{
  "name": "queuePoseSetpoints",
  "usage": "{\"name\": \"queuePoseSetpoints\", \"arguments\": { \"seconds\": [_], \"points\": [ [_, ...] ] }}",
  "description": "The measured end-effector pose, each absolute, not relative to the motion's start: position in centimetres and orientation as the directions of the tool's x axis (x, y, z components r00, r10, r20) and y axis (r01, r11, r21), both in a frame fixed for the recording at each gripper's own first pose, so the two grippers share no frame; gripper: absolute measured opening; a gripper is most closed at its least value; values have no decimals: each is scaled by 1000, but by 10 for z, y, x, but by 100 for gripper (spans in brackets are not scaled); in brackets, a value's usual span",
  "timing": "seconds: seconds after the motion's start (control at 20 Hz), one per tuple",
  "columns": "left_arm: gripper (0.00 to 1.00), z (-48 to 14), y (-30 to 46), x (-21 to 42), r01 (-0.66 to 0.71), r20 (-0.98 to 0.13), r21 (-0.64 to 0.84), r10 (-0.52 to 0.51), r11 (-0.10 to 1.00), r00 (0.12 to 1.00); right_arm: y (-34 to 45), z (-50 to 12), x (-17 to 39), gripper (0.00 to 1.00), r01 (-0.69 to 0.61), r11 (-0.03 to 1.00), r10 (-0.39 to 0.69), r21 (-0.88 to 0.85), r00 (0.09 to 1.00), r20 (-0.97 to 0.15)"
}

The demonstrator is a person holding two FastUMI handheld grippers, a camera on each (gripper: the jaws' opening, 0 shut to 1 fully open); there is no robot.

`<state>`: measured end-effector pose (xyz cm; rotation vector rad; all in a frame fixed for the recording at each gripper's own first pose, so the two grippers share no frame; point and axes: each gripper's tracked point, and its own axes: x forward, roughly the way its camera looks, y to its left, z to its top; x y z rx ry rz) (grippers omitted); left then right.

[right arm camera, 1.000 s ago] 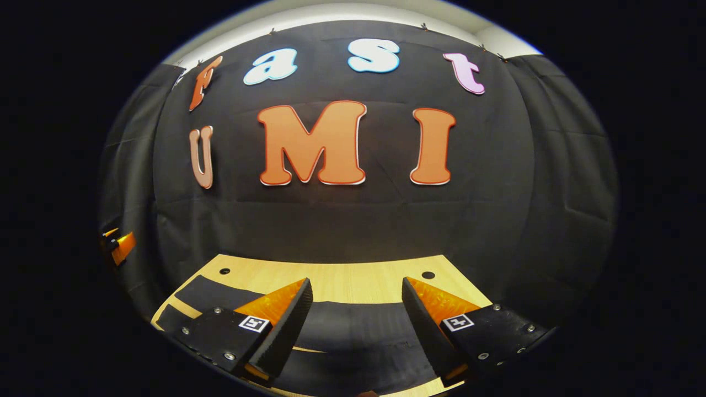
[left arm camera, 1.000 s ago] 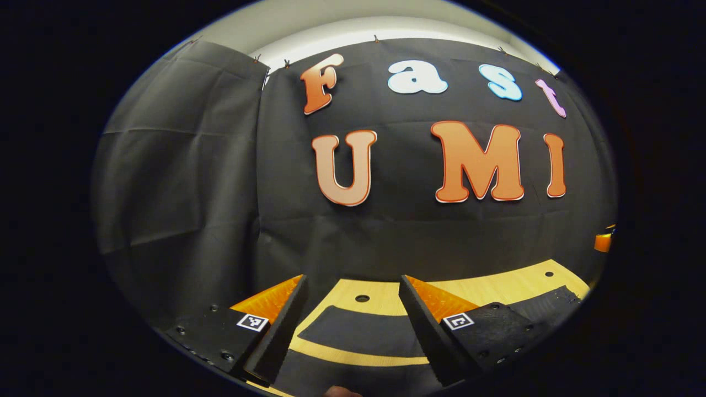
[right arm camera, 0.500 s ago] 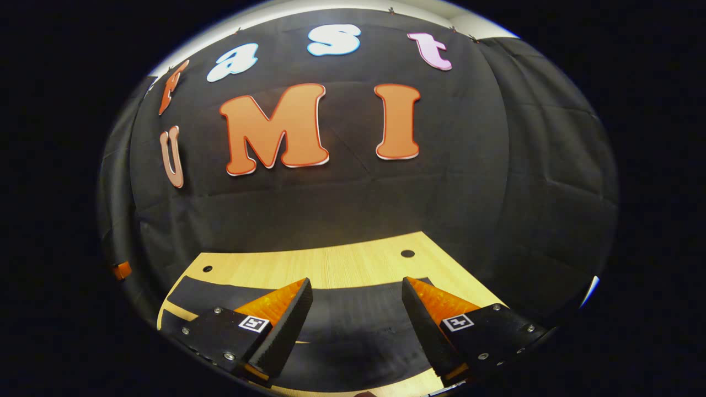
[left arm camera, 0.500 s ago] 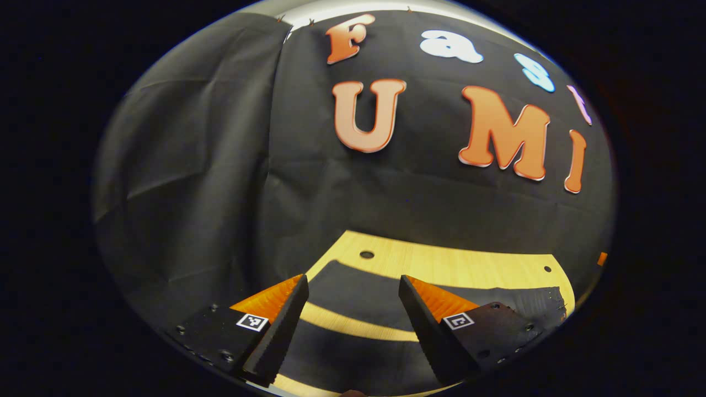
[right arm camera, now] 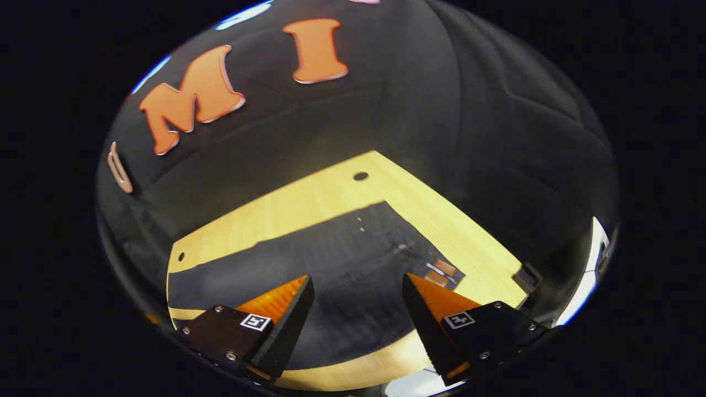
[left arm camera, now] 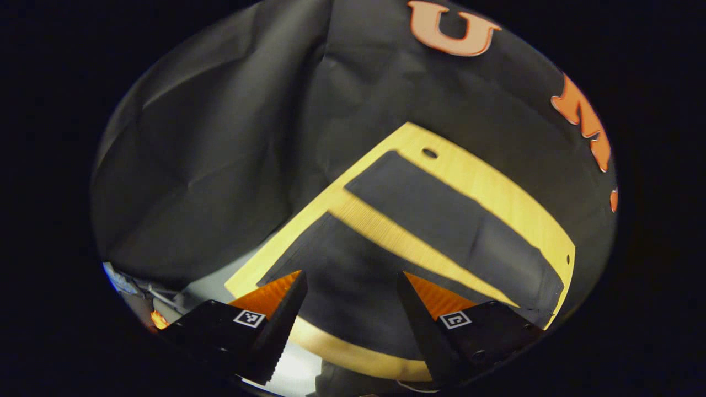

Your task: Grasp the waist and the cuffs of the jeans and fold them to make the two legs overlap; first hold the waist and fold one-third of the jeans toward the cuffs, then hold the cuffs and fold the remaining one-third in the same direction to finish folding.

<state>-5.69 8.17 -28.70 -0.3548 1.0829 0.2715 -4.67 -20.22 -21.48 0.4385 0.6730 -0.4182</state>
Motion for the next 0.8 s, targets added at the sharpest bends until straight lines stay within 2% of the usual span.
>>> {"name": "queuePoseSetpoints", "arguments": {
  "seconds": [0.25, 0.6, 0.8],
  "points": [
    [98, -303, 85, -66, -496, -953, -171, -14, 852, 304, -223, -271, -60, 98, 620, 726, -167, 298, 578, -799],
    [98, -322, 91, -82, -626, -988, -148, -84, 765, 130, -216, -322, -56, 98, 656, 697, -53, 289, 449, -892],
    [98, -326, 98, -69, -684, -995, -96, -92, 723, 43, -217, -347, -57, 98, 678, 685, -20, 265, 382, -924]
  ]
}}
